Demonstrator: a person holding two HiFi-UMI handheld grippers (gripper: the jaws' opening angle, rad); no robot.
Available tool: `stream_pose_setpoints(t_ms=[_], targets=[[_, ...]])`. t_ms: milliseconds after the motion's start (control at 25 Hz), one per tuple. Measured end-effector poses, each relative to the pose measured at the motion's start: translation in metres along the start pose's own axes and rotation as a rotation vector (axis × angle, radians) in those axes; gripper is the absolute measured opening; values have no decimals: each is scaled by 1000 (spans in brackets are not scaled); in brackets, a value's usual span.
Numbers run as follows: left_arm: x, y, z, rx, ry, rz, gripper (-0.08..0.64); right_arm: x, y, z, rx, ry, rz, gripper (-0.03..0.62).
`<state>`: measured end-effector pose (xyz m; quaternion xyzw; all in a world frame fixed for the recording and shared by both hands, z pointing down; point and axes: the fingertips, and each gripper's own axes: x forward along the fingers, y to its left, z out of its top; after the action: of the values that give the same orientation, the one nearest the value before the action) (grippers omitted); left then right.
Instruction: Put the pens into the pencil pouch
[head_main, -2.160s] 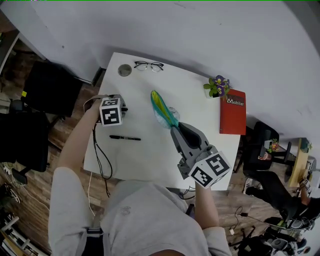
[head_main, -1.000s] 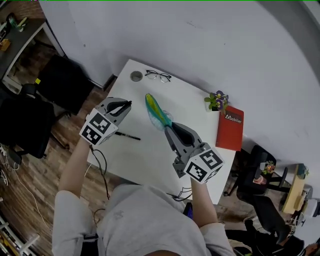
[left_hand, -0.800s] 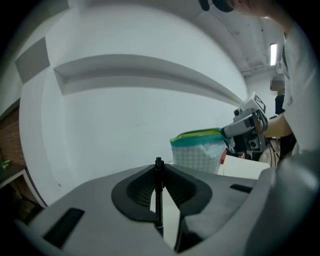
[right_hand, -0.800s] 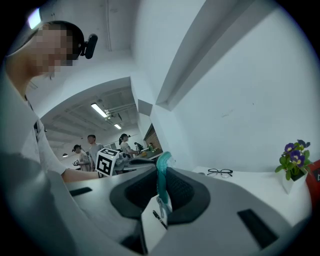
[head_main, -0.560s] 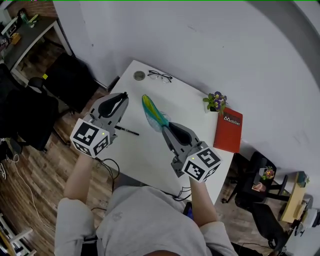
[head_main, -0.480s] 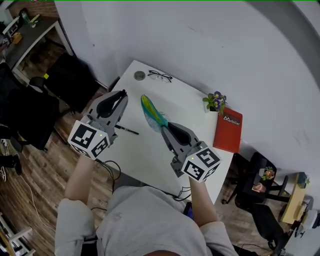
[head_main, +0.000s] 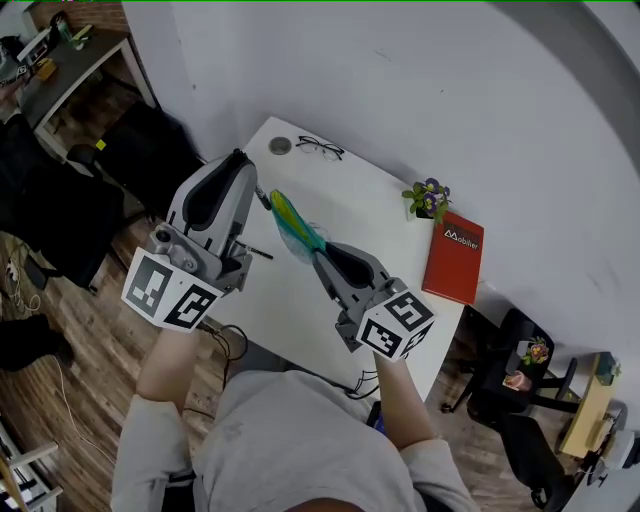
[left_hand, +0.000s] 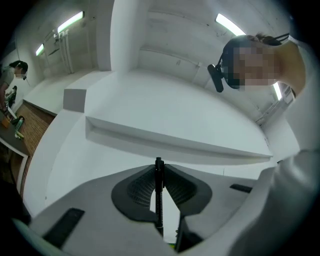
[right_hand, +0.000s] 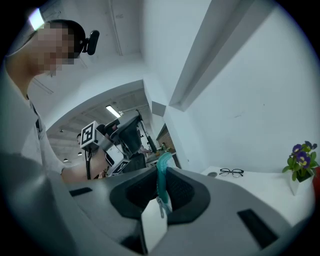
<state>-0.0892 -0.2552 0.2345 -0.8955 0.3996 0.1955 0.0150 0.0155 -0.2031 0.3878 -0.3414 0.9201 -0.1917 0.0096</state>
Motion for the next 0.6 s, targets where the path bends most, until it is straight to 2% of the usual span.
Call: stream_pose_setpoints(t_ms=[160, 400, 600], targets=[[6, -17, -3, 2, -6, -15, 72, -5, 3, 2, -2, -7, 21, 69], [8, -28, -26, -4, 48, -10, 72, -11, 9, 12, -12, -32, 60, 69], [11, -37, -39, -22, 88, -35, 74, -14, 10, 19, -15, -55, 78, 69]])
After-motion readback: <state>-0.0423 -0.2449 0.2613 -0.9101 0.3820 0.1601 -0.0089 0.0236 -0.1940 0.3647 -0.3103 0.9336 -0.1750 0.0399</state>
